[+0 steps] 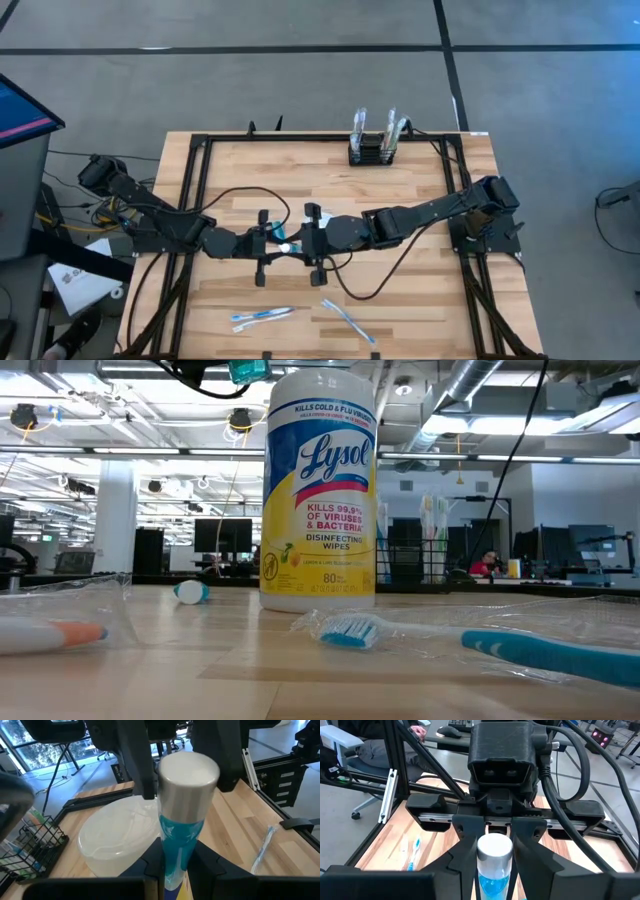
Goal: Pick & Place toothbrushing station
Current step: Put the bottom blue mouthwash into the black mesh organizer
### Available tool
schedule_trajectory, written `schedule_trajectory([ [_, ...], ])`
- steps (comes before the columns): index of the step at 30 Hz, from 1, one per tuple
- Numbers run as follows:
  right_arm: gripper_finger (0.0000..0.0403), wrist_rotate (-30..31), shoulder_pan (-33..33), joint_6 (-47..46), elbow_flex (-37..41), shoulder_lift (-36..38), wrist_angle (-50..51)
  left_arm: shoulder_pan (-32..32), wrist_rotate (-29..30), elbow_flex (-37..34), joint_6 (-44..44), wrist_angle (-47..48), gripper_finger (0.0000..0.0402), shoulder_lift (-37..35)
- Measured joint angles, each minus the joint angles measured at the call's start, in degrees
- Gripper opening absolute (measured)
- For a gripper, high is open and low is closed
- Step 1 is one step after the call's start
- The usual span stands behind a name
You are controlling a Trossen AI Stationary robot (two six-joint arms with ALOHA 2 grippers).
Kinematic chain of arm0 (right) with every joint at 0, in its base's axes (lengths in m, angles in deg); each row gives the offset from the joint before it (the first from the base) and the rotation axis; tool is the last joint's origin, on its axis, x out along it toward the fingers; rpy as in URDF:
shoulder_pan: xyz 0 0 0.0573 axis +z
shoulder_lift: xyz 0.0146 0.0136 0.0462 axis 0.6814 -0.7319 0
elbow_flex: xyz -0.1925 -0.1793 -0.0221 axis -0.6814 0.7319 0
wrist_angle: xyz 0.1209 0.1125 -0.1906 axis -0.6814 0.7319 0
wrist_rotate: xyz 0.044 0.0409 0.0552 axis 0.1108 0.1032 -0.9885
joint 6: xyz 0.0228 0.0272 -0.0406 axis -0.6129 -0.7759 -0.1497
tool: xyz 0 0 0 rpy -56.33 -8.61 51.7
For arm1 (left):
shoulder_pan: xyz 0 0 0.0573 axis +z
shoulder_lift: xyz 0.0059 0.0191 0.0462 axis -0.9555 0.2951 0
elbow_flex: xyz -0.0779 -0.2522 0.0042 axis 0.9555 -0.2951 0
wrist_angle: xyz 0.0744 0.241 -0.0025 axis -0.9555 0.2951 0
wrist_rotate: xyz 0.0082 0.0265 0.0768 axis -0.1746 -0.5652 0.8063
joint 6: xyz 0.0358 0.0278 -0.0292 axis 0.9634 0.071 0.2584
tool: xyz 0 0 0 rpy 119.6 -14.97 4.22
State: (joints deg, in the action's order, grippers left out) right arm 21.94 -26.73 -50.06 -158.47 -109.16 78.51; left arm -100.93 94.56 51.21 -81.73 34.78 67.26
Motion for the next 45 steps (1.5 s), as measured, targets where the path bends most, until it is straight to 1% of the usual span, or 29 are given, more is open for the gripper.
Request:
schedule_trajectory([
  [3,0.0120,-0.2,0.0,0.0,0.0,0.0,0.0,0.0,0.0,0.0,0.0,0.0,0.0045,0.0],
  [6,0.0120,-1.9,-0.3,0.0,0.0,-0.1,0.0,0.0,-0.3,0.0,0.0,0.0,0.0045,0.0],
  [8,0.0120,-2.5,-0.6,0.0,-0.2,-1.5,-1.8,0.0,-0.4,0.0,0.0,0.0,0.0045,0.0],
  [10,0.0120,-2.8,-0.7,0.2,0.2,-2.2,-1.5,0.0,-0.3,0.0,0.1,0.0,0.0045,0.0],
  [13,0.0120,-2.9,-1.4,1.0,-0.3,-3.9,-4.5,0.0,-0.3,0.0,0.0,0.0,0.0045,0.0],
  [15,0.0120,-3.1,-1.6,1.5,-0.1,-4.1,-3.5,0.0,-0.2,-0.2,0.0,0.8,0.0045,0.0],
  [31,0.0120,-4.5,-1.6,1.6,-0.3,-3.2,-4.2,0.0,0.0,-0.1,0.0,0.6,0.0046,0.0],
  [33,0.0113,-4.5,-1.6,1.6,-0.3,-3.2,-4.2,0.0,0.0,-0.1,0.0,0.5,0.0046,0.0],
  [36,0.0084,-4.5,-1.5,1.7,-0.3,-3.2,-4.1,0.0,-0.2,-0.1,-0.1,0.6,0.0046,0.0],
  [45,0.0082,-4.5,-1.2,2.6,-0.3,-3.2,-4.2,0.0,-0.2,-0.1,0.0,0.6,0.0052,0.0],
])
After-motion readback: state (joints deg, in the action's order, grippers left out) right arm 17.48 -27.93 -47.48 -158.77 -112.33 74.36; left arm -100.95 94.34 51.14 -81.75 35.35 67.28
